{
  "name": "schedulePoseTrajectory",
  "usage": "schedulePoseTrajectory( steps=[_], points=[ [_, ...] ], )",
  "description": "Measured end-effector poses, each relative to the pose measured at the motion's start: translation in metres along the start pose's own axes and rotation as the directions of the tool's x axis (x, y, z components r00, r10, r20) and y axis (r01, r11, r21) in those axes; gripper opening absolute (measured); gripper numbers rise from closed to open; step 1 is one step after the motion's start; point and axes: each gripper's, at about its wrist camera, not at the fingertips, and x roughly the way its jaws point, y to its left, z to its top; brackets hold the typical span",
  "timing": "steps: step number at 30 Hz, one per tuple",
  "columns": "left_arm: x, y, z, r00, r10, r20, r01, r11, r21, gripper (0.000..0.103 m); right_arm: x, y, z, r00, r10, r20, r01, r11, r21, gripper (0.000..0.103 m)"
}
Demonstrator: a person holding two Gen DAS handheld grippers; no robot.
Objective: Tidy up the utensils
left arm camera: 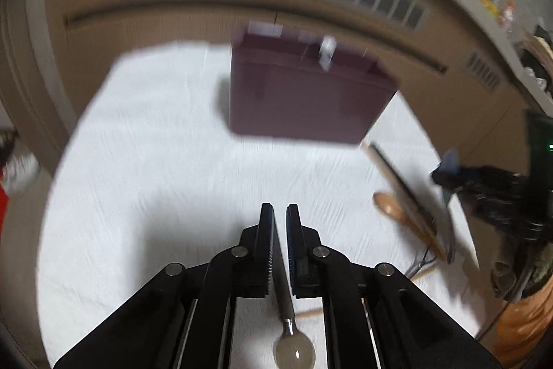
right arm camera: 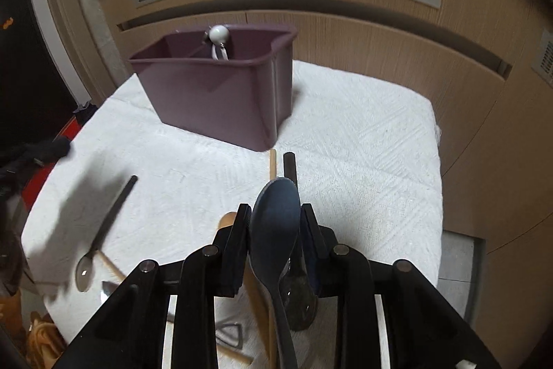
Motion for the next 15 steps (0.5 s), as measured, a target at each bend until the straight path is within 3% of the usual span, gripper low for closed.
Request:
schedulePoseTrajectory(
  steps=[4,7,9,15],
  points=[
    [0.033,-0.008,-0.001,0.989,0.085,-0.122,-0.081,0.996,0.040,0.023,-0.015,0.010,-0.001,0.999,0.002,0.035,-0.002,1.000,-0.021,0.024],
    [0.057,-0.016,-0.003,0.960,0.172,-0.219,-0.156,0.984,0.088,0.033,-0.020,0.017,-0.006,0.999,0.027,0.042,-0.026,0.999,-0.034,0.023],
    [0.063,-0.027,-0.002,0.950,0.211,-0.231,-0.182,0.973,0.141,0.041,-0.021,0.018,-0.008,0.999,0.037,0.039,-0.035,0.999,-0.038,0.022],
    [0.070,-0.034,0.005,0.929,0.213,-0.302,-0.169,0.972,0.164,0.043,-0.023,0.019,-0.013,0.998,0.054,0.045,-0.052,0.998,-0.036,0.021]
  ],
)
